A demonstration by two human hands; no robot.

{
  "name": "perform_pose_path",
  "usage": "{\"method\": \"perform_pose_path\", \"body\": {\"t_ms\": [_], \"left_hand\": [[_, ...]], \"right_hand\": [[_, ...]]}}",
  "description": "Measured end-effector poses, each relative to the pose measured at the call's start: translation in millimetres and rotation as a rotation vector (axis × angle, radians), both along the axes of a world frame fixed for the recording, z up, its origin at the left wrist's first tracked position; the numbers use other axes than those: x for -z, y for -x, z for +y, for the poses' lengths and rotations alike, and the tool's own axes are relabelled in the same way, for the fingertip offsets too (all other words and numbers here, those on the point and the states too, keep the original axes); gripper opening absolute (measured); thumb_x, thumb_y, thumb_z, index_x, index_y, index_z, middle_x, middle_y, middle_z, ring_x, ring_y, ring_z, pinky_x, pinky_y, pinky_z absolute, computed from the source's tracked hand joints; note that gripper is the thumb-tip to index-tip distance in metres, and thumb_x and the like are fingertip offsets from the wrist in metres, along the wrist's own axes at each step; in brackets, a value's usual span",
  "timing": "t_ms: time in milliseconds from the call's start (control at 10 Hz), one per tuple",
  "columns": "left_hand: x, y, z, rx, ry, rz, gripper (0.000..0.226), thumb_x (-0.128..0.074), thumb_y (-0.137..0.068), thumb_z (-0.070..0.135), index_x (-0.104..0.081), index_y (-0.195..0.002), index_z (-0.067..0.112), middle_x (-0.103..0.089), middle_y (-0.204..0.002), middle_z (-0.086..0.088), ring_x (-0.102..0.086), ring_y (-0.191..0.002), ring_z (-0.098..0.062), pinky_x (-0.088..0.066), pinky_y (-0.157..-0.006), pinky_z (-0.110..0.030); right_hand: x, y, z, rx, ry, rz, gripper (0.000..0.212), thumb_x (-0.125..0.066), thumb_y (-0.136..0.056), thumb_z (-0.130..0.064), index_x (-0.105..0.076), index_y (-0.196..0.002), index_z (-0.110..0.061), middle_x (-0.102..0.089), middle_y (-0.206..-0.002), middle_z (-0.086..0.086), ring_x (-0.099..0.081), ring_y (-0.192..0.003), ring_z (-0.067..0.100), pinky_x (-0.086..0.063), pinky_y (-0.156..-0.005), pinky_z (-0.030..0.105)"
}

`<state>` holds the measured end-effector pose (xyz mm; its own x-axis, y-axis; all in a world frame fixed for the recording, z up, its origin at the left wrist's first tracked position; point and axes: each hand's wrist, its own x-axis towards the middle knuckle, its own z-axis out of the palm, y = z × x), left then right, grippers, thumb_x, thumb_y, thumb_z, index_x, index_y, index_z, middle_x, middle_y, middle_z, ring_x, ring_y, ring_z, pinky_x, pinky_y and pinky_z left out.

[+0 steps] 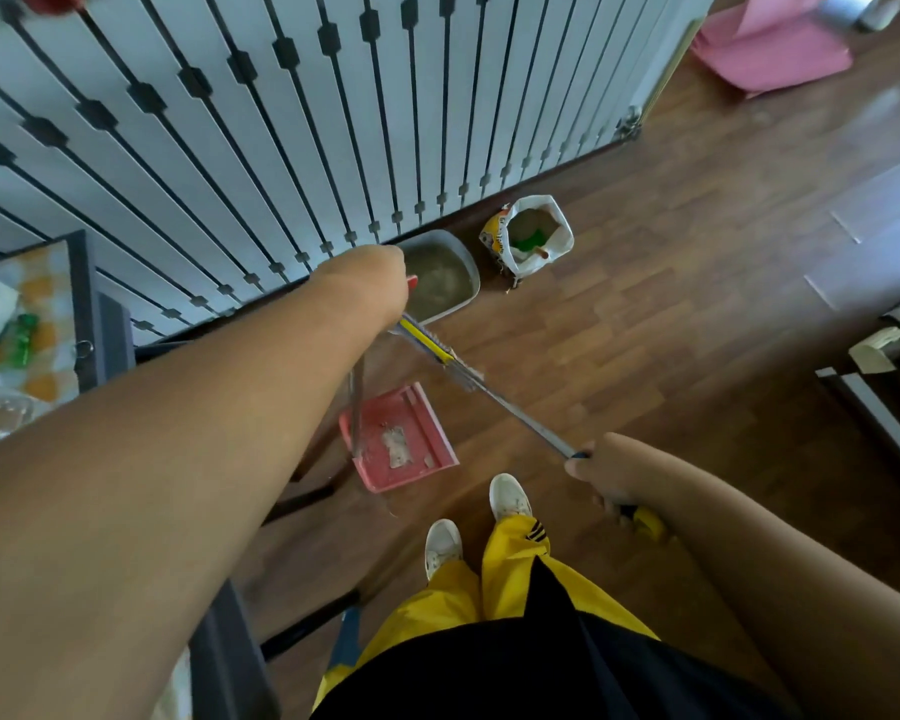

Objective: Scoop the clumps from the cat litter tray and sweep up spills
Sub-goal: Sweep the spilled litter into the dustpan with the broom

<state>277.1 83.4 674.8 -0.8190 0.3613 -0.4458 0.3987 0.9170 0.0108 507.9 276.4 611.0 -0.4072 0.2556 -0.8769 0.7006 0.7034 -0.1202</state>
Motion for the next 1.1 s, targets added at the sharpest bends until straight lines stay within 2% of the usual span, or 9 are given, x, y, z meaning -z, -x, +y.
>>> {"method": "perform_pose_path", "body": {"t_ms": [200, 300, 400, 600, 700, 800, 900, 1000, 1100], "left_hand": [[11, -1, -20, 0.015, 0.022, 0.022, 0.021, -0.053, -0.098, 0.019, -0.055, -0.117, 0.009, -0.052, -0.085, -0.007, -0.052, -0.084, -0.029, -0.042, -0.072, -0.038], [26, -6, -29, 0.021, 0.07, 0.025, 0.025, -0.052, -0.099, 0.022, -0.052, -0.122, 0.011, -0.055, -0.096, -0.01, -0.055, -0.09, -0.032, -0.042, -0.074, -0.039], [47, -9, -37, -0.019, 0.063, -0.005, 0.022, -0.055, -0.096, 0.021, -0.053, -0.117, 0.014, -0.051, -0.088, -0.008, -0.058, -0.086, -0.033, -0.043, -0.07, -0.039], [49, -8, -41, -0.093, 0.059, 0.006, 0.021, -0.062, -0.087, 0.035, -0.042, -0.087, 0.026, -0.044, -0.075, 0.003, -0.057, -0.078, -0.027, -0.05, -0.075, -0.039], [37, -10, -41, -0.086, 0.034, -0.025, 0.017, -0.058, -0.091, 0.031, -0.042, -0.093, 0.027, -0.04, -0.077, 0.002, -0.056, -0.087, -0.032, -0.051, -0.087, -0.049], [31, -10, -43, -0.065, 0.023, -0.025, 0.012, -0.056, -0.094, 0.027, -0.045, -0.092, 0.024, -0.042, -0.079, 0.0, -0.055, -0.086, -0.031, -0.051, -0.086, -0.047], [24, -14, -37, -0.045, 0.006, -0.018, 0.011, -0.054, -0.097, 0.029, -0.047, -0.096, 0.02, -0.046, -0.082, -0.003, -0.053, -0.085, -0.03, -0.046, -0.077, -0.04], [17, -19, -28, -0.024, -0.019, -0.01, 0.019, -0.052, -0.1, 0.035, -0.051, -0.1, 0.017, -0.053, -0.09, -0.006, -0.053, -0.085, -0.028, -0.042, -0.071, -0.035], [10, -24, -17, -0.038, -0.056, -0.05, 0.026, -0.052, -0.1, 0.036, -0.056, -0.108, 0.011, -0.059, -0.093, -0.01, -0.057, -0.088, -0.03, -0.045, -0.073, -0.037]], "right_hand": [[-2, 6, -1, 0.115, -0.146, -0.034, 0.034, -0.051, -0.1, -0.026, -0.043, -0.068, -0.02, -0.05, -0.072, 0.0, -0.046, -0.061, 0.012, -0.049, -0.077, 0.031], [40, -7, -24, 0.354, -0.091, -0.057, 0.029, -0.055, -0.096, -0.021, -0.044, -0.07, -0.018, -0.046, -0.072, 0.0, -0.043, -0.059, 0.012, -0.045, -0.063, 0.025], [67, -12, -60, 0.337, 0.087, -0.154, 0.012, -0.058, -0.091, -0.022, -0.055, -0.082, -0.014, -0.054, -0.074, 0.005, -0.053, -0.06, 0.019, -0.054, -0.063, 0.027], [66, 0, -107, 0.32, 0.2, -0.152, 0.039, -0.045, -0.102, -0.039, -0.047, -0.071, -0.014, -0.052, -0.073, 0.005, -0.054, -0.074, 0.022, -0.044, -0.075, 0.031], [39, 6, -98, 0.285, 0.269, -0.168, 0.037, -0.047, -0.101, -0.04, -0.049, -0.071, -0.017, -0.053, -0.072, 0.001, -0.058, -0.078, 0.019, -0.05, -0.077, 0.028], [6, 4, -81, 0.236, 0.313, -0.113, 0.025, -0.05, -0.101, -0.028, -0.058, -0.084, -0.012, -0.055, -0.067, 0.001, -0.051, -0.053, 0.012, -0.045, -0.052, 0.023], [-22, -4, -60, 0.291, 0.352, -0.19, 0.027, -0.049, -0.102, -0.025, -0.058, -0.108, -0.001, -0.054, -0.065, 0.005, -0.047, -0.045, 0.012, -0.042, -0.045, 0.023], [-47, -3, -43, 0.171, 0.318, -0.159, 0.017, -0.05, -0.1, -0.016, -0.058, -0.096, -0.001, -0.056, -0.069, 0.007, -0.048, -0.047, 0.012, -0.042, -0.043, 0.021], [-61, -4, -26, 0.067, 0.224, -0.095, 0.022, -0.051, -0.101, -0.022, -0.062, -0.104, -0.003, -0.061, -0.083, 0.009, -0.053, -0.058, 0.012, -0.044, -0.055, 0.022]]}}
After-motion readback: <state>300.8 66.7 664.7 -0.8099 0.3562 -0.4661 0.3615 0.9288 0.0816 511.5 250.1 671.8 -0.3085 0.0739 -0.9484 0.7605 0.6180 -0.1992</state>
